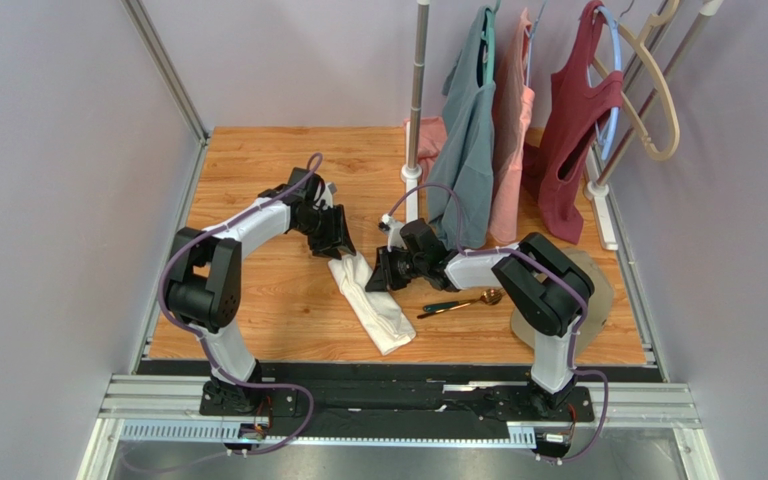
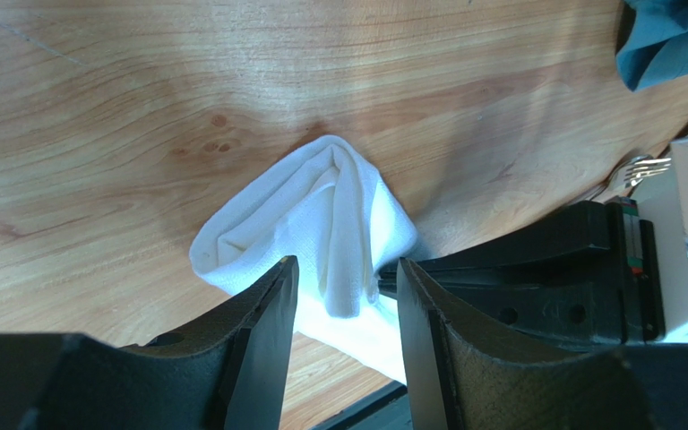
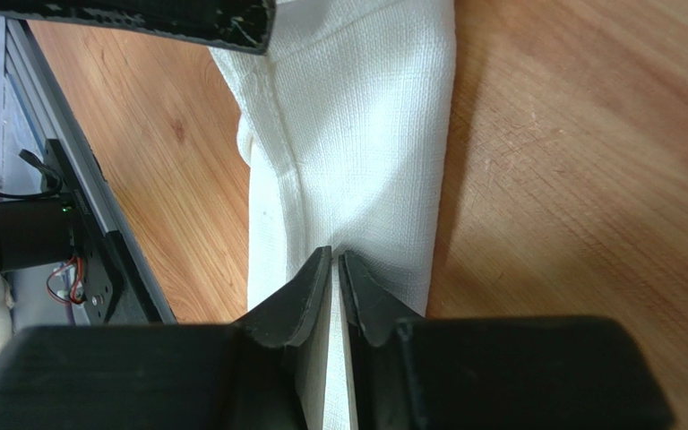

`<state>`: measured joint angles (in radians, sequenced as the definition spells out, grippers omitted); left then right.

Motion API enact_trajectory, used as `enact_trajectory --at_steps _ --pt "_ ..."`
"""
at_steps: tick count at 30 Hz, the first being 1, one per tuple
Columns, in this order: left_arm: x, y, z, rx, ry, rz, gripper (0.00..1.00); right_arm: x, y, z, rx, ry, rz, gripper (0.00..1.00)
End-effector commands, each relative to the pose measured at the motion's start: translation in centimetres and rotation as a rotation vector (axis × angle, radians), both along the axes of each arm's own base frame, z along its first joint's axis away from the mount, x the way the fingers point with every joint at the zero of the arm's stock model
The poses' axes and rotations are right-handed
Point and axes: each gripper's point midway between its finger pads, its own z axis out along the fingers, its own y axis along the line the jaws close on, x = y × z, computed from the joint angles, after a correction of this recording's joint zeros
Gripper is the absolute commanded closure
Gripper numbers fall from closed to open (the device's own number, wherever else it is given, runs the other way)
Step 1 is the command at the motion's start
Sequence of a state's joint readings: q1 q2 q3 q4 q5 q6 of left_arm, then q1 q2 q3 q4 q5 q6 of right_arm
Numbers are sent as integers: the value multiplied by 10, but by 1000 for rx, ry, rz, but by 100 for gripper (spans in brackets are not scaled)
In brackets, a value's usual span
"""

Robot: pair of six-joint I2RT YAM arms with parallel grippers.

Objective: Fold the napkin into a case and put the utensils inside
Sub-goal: Pick up the top corner of the smaller rectangle folded napkin from the center of the board.

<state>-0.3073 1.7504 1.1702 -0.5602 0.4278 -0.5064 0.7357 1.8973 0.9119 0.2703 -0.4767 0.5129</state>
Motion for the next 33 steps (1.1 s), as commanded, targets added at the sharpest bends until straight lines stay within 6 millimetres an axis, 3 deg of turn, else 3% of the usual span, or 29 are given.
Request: enact_trajectory --at_steps 1,7,10,12,13,14,21,24,25,26,29,30,33 --pt "6 -8 11 -25 -36 -62 48 5 -8 -9 -76 -49 24 84" --pt "7 -10 8 -27 -27 -87 75 10 -9 -6 -112 -88 46 83" --pt "8 -11 9 -30 -32 -99 80 15 -10 0 -126 -119 57 82" --pt "9 -13 10 -36 -24 -116 76 17 -9 3 -132 -134 64 82" --pt "8 -13 8 -35 -9 -117 65 16 -11 1 -141 -130 65 82" --pt "9 -14 8 -35 -10 -117 62 17 -11 1 -145 -134 70 82" --pt "7 -19 3 -60 24 -128 60 14 -7 -1 -130 -124 91 82" --pt "5 -21 -1 -78 47 -133 73 18 -8 1 -142 -148 87 82" --pt "4 -21 -1 -77 51 -133 90 20 -9 3 -147 -159 81 81" --pt "4 -20 -2 -75 53 -127 97 22 -10 5 -149 -173 82 80" --pt "5 -20 3 -93 50 -120 100 25 -13 20 -145 -274 80 70" --pt "4 -21 5 -110 52 -119 100 29 -9 40 -114 -345 72 67" --pt "5 -24 11 -172 62 -99 100 28 -11 50 -118 -494 87 60"
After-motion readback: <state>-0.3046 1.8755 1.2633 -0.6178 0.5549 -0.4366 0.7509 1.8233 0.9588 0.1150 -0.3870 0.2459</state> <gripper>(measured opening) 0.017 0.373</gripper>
